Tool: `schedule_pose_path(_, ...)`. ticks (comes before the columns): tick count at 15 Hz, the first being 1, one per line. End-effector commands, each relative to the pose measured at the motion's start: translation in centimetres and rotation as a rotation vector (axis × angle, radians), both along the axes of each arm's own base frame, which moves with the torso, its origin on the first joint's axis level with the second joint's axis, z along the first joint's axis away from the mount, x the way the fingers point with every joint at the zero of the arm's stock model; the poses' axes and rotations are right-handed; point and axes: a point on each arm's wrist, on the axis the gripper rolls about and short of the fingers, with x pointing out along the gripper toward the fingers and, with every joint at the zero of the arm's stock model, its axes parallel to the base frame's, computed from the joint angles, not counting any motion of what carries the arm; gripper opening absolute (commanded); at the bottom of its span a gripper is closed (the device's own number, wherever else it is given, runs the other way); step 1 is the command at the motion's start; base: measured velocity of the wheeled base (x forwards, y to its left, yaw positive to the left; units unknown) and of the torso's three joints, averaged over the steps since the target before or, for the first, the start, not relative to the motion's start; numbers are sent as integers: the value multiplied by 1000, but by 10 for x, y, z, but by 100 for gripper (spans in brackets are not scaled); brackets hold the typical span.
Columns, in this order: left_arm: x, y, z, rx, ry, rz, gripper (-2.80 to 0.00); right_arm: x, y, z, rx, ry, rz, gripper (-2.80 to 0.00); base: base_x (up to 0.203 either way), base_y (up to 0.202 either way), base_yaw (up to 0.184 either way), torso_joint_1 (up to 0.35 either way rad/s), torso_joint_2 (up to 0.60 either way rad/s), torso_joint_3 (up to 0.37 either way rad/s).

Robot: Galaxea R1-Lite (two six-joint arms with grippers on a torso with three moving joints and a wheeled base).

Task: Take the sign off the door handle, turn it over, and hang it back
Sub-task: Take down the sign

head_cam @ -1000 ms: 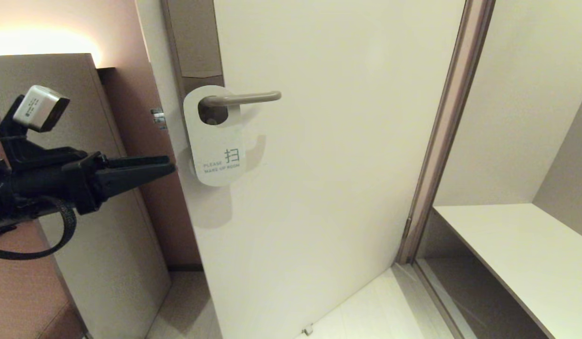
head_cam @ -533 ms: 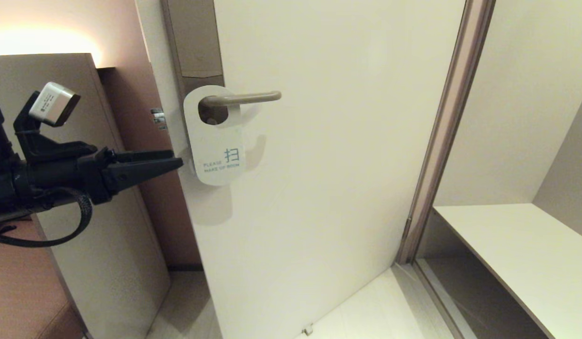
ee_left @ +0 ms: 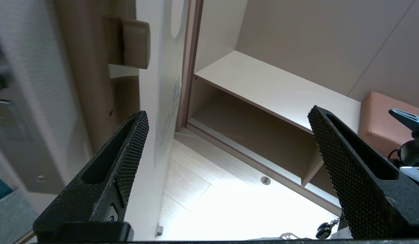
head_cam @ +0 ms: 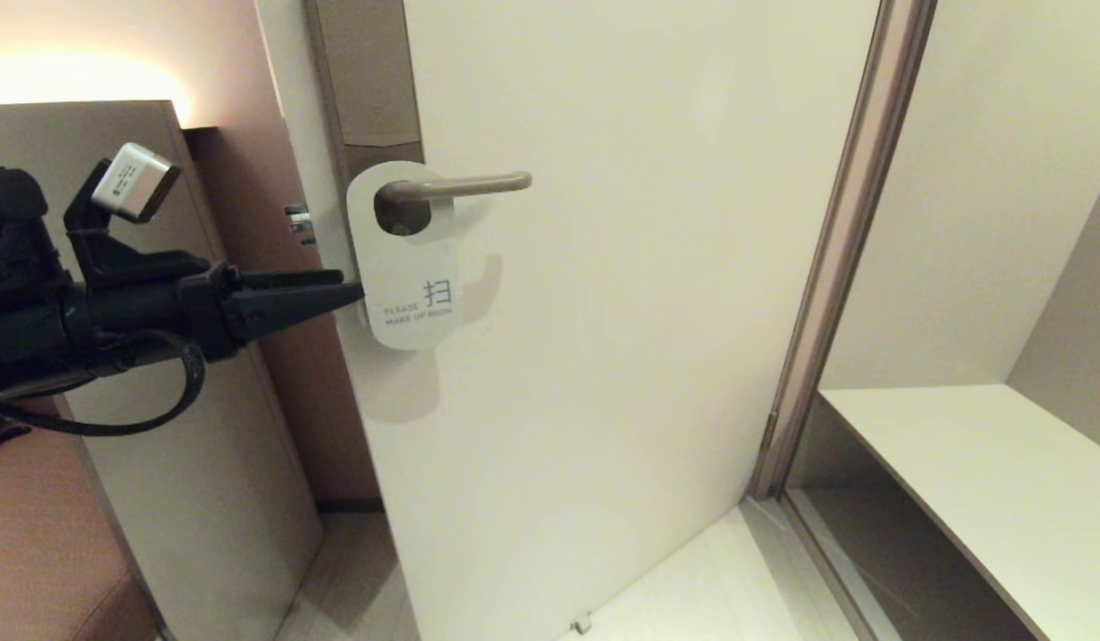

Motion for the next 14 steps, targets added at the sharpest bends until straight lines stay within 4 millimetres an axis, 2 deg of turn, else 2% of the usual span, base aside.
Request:
schedule_pose_path(1,3,-2,-3,0,8,-2,0,0,0,0,0,1,1,-280,0,0,0,0,0,0)
schedule_pose_path(14,22,-11,-17,8,39,-3,0,0,0,0,0,1,1,-280,0,0,0,0,0,0)
